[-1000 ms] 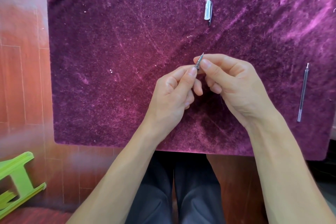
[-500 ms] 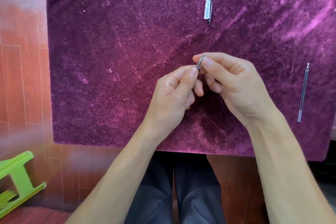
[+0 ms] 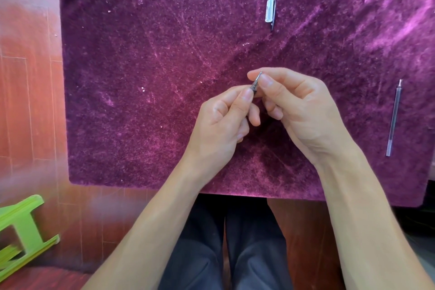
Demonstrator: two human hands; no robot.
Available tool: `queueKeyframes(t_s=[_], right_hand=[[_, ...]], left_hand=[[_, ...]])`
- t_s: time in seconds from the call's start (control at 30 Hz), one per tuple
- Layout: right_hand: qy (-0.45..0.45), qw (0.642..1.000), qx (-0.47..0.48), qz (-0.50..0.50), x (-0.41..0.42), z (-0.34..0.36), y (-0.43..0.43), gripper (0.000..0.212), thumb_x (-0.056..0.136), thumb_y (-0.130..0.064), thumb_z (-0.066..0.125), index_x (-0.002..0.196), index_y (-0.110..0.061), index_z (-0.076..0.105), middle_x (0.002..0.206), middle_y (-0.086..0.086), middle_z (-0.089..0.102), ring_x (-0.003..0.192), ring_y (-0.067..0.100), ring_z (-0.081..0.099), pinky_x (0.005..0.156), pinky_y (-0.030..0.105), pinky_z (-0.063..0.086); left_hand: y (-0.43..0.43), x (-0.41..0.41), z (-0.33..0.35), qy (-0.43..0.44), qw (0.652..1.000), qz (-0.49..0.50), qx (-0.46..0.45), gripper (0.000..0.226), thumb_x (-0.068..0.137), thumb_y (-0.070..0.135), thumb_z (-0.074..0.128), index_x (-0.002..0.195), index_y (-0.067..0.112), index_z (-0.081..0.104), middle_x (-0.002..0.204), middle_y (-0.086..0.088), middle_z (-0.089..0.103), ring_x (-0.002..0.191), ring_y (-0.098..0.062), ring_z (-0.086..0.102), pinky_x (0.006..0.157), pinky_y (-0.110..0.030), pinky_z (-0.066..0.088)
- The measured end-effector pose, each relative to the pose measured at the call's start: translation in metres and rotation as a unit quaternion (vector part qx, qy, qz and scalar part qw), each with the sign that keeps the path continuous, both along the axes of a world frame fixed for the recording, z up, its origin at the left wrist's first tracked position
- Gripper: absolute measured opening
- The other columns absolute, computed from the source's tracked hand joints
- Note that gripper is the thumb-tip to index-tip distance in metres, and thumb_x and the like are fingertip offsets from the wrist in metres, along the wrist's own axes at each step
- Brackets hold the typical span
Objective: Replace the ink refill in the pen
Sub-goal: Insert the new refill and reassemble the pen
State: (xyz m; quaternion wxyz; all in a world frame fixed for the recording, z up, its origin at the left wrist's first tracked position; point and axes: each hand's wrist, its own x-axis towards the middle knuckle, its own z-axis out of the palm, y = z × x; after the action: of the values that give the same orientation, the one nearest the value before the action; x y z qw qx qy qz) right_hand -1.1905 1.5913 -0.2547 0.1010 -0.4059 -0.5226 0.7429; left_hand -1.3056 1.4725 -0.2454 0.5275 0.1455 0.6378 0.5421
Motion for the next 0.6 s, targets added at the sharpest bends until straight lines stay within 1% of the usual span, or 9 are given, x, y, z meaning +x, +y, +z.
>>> queueKeyframes(t_s=[0.1, 0.17, 0.23, 0.27, 0.33, 0.4, 0.47, 0.53, 0.6], right_hand=[[-0.015, 1.000, 0.012, -0.010, -0.0008, 0.0001, 0.0000, 0.012, 0.104, -0.017, 0.070, 0.102, -0.020, 0.081, 0.081, -0.013, 0.072, 0.064, 0.000, 0.052, 0.064, 0.018, 0.045], [-0.018, 0.999, 0.023, -0.024, -0.0019, -0.0008, -0.0008, 0.005, 0.101, -0.014, 0.074, 0.097, -0.014, 0.077, 0.074, -0.017, 0.072, 0.060, -0.005, 0.057, 0.063, 0.013, 0.046], [-0.013, 0.999, 0.025, -0.032, -0.0021, -0.0014, -0.0017, 0.003, 0.100, -0.014, 0.075, 0.097, -0.011, 0.075, 0.072, -0.019, 0.071, 0.058, -0.006, 0.060, 0.063, 0.010, 0.047], [-0.009, 0.999, 0.022, -0.028, -0.0016, -0.0009, -0.0015, 0.002, 0.100, -0.015, 0.075, 0.100, -0.013, 0.076, 0.074, -0.018, 0.072, 0.059, -0.005, 0.059, 0.064, 0.012, 0.047], [-0.001, 1.000, 0.009, -0.011, 0.0005, 0.0008, -0.0011, 0.011, 0.103, -0.019, 0.071, 0.110, -0.021, 0.080, 0.084, -0.014, 0.072, 0.064, -0.002, 0.055, 0.067, 0.018, 0.046], [0.007, 1.000, -0.005, -0.003, 0.0025, 0.0015, -0.0005, 0.018, 0.106, -0.018, 0.067, 0.112, -0.025, 0.082, 0.089, -0.005, 0.070, 0.067, 0.004, 0.050, 0.067, 0.024, 0.043], [0.009, 1.000, -0.010, -0.010, 0.0024, 0.0025, -0.0006, 0.018, 0.105, -0.017, 0.067, 0.108, -0.025, 0.083, 0.089, -0.001, 0.068, 0.067, 0.006, 0.047, 0.066, 0.024, 0.042], [0.004, 1.000, -0.008, -0.018, 0.0015, 0.0027, -0.0011, 0.014, 0.103, -0.017, 0.071, 0.101, -0.024, 0.083, 0.086, -0.003, 0.070, 0.065, 0.004, 0.049, 0.064, 0.021, 0.043], [-0.003, 1.000, -0.006, -0.029, 0.0007, 0.0017, -0.0016, 0.010, 0.100, -0.017, 0.075, 0.094, -0.022, 0.081, 0.080, -0.010, 0.072, 0.061, -0.002, 0.053, 0.062, 0.018, 0.044]], left_hand=[[-0.0008, 0.0010, 0.0006, 0.007, 1.000, -0.003, -0.005, 0.032, 0.110, 0.017, 0.041, 0.119, 0.002, 0.068, 0.067, 0.006, 0.059, 0.047, -0.005, 0.039, 0.047, -0.032, 0.029], [-0.0012, 0.0016, 0.0002, 0.019, 1.000, -0.011, -0.007, 0.030, 0.110, 0.017, 0.041, 0.111, 0.005, 0.068, 0.059, 0.010, 0.059, 0.046, -0.002, 0.040, 0.048, -0.026, 0.032], [-0.0009, 0.0024, 0.0012, 0.020, 1.000, -0.020, -0.001, 0.030, 0.111, 0.017, 0.039, 0.105, 0.010, 0.068, 0.055, 0.013, 0.058, 0.046, -0.001, 0.039, 0.048, -0.024, 0.033], [-0.0004, 0.0029, 0.0022, 0.018, 1.000, -0.023, 0.004, 0.031, 0.111, 0.018, 0.038, 0.104, 0.012, 0.068, 0.055, 0.013, 0.059, 0.046, -0.001, 0.038, 0.048, -0.025, 0.032], [0.0004, 0.0037, 0.0040, 0.007, 1.000, -0.025, 0.017, 0.033, 0.112, 0.017, 0.037, 0.104, 0.011, 0.069, 0.059, 0.012, 0.061, 0.046, -0.002, 0.038, 0.047, -0.030, 0.030], [0.0009, 0.0033, 0.0035, -0.006, 1.000, -0.018, 0.018, 0.034, 0.111, 0.016, 0.037, 0.111, 0.003, 0.069, 0.064, 0.010, 0.062, 0.046, -0.003, 0.038, 0.047, -0.030, 0.029], [0.0013, 0.0028, 0.0028, -0.005, 1.000, -0.014, 0.011, 0.034, 0.111, 0.017, 0.038, 0.115, 0.000, 0.068, 0.065, 0.010, 0.061, 0.047, -0.003, 0.038, 0.047, -0.027, 0.030], [0.0012, 0.0025, 0.0033, -0.001, 1.000, -0.014, 0.008, 0.033, 0.111, 0.017, 0.039, 0.117, 0.002, 0.068, 0.064, 0.009, 0.060, 0.047, -0.003, 0.039, 0.047, -0.024, 0.032], [0.0009, 0.0025, 0.0042, 0.007, 1.000, -0.021, 0.010, 0.031, 0.111, 0.016, 0.040, 0.108, 0.008, 0.069, 0.059, 0.011, 0.060, 0.047, -0.001, 0.039, 0.048, -0.022, 0.033]])
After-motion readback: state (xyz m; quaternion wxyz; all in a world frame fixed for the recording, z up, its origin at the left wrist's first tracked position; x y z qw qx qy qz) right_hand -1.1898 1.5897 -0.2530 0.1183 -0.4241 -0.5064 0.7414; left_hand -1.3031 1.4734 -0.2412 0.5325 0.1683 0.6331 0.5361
